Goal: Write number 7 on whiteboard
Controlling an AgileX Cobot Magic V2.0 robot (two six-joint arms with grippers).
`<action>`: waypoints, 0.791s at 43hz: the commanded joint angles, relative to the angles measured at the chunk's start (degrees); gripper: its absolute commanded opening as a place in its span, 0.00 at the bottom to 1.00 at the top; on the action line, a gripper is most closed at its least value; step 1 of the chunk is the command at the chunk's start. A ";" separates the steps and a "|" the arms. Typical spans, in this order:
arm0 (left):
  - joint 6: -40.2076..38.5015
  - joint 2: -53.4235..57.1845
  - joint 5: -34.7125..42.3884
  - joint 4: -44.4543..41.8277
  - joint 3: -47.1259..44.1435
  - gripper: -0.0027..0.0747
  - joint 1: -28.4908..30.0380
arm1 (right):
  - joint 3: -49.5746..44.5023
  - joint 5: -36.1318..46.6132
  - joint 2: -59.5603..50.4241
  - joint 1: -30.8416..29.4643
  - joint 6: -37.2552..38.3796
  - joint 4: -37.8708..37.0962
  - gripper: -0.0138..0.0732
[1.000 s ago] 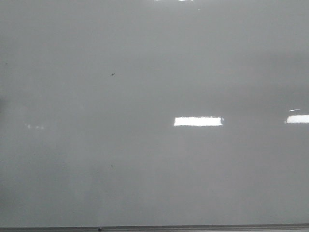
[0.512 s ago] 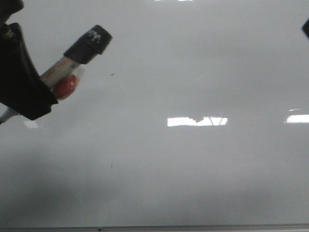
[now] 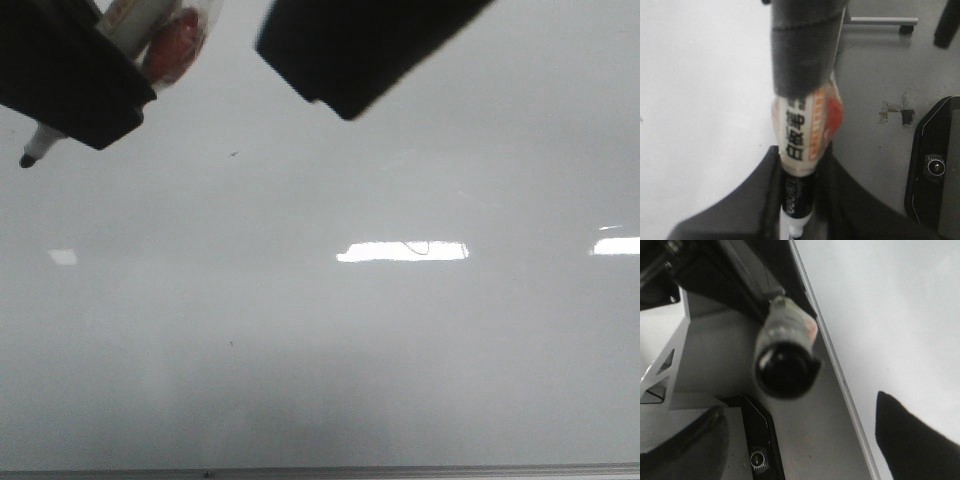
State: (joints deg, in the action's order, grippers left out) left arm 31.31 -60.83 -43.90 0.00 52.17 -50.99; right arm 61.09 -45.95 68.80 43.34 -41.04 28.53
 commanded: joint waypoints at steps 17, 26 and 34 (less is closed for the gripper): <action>-0.03 1.41 3.43 0.33 1.98 0.01 -0.40 | 9.44 -2.07 5.24 0.03 -8.11 10.80 0.86; -0.03 1.41 3.34 0.33 1.98 0.01 -0.40 | 9.44 -2.05 5.88 0.03 -8.17 11.27 0.55; -0.03 1.41 3.34 0.33 1.98 0.01 -0.40 | 9.44 -2.10 5.88 0.03 -8.17 11.39 0.18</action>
State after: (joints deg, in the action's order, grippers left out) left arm 31.08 -60.62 -44.28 0.37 52.17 -50.99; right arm 68.53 -49.35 76.22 43.34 -48.45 36.88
